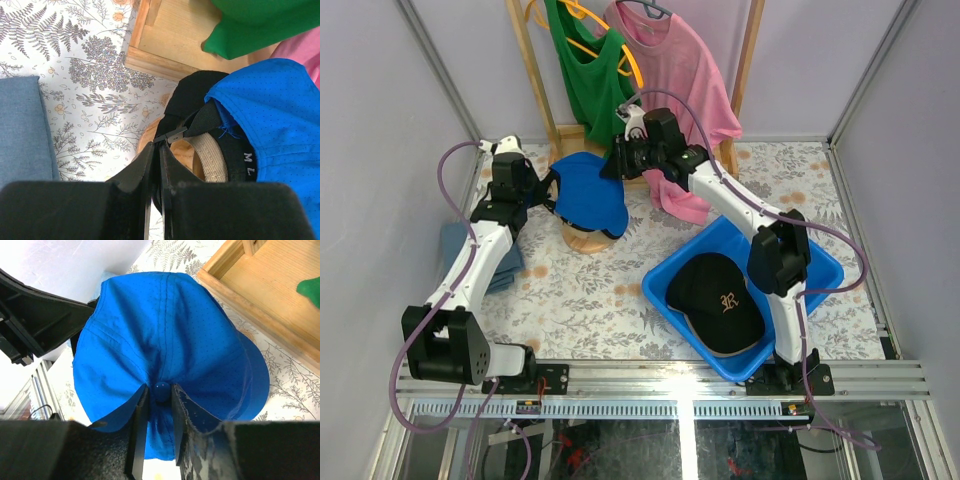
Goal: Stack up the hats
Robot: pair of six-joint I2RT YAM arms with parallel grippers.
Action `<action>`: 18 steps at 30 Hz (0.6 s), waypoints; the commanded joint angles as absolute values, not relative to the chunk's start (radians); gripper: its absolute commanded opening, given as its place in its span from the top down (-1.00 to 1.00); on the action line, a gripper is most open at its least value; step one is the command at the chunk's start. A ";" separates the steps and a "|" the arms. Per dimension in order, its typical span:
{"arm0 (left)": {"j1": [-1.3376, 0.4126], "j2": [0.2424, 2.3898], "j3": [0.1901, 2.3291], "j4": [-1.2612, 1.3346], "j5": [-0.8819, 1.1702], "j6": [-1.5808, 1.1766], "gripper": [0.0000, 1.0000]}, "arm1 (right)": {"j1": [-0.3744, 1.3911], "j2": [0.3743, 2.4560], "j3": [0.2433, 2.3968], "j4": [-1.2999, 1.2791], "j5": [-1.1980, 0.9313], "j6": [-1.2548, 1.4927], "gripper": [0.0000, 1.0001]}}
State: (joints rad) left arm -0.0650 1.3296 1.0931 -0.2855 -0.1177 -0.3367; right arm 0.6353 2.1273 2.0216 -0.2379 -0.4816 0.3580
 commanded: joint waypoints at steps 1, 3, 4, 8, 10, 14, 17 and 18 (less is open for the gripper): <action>-0.062 1.334 1.086 -0.319 -0.182 -0.335 0.90 | 0.653 2.071 1.974 -0.204 -0.474 0.351 0.49; -0.062 1.338 1.095 -0.338 -0.209 -0.341 0.90 | 0.656 2.051 1.956 -0.194 -0.455 0.346 0.54; -0.062 1.342 1.106 -0.349 -0.219 -0.345 0.90 | 0.656 2.042 1.953 -0.194 -0.444 0.343 0.54; -0.062 1.364 1.146 -0.403 -0.263 -0.356 0.89 | 0.664 2.020 1.957 -0.209 -0.401 0.330 0.55; -0.061 1.376 1.168 -0.427 -0.273 -0.357 0.90 | 0.672 2.018 1.971 -0.230 -0.384 0.321 0.55; -0.062 1.391 1.192 -0.463 -0.294 -0.360 0.88 | 0.692 2.018 1.996 -0.271 -0.353 0.306 0.55; -0.062 1.396 1.196 -0.477 -0.314 -0.363 0.88 | 0.708 2.014 2.000 -0.298 -0.324 0.302 0.54; -0.062 1.398 1.198 -0.481 -0.317 -0.363 0.88 | 0.715 2.010 1.997 -0.306 -0.315 0.301 0.55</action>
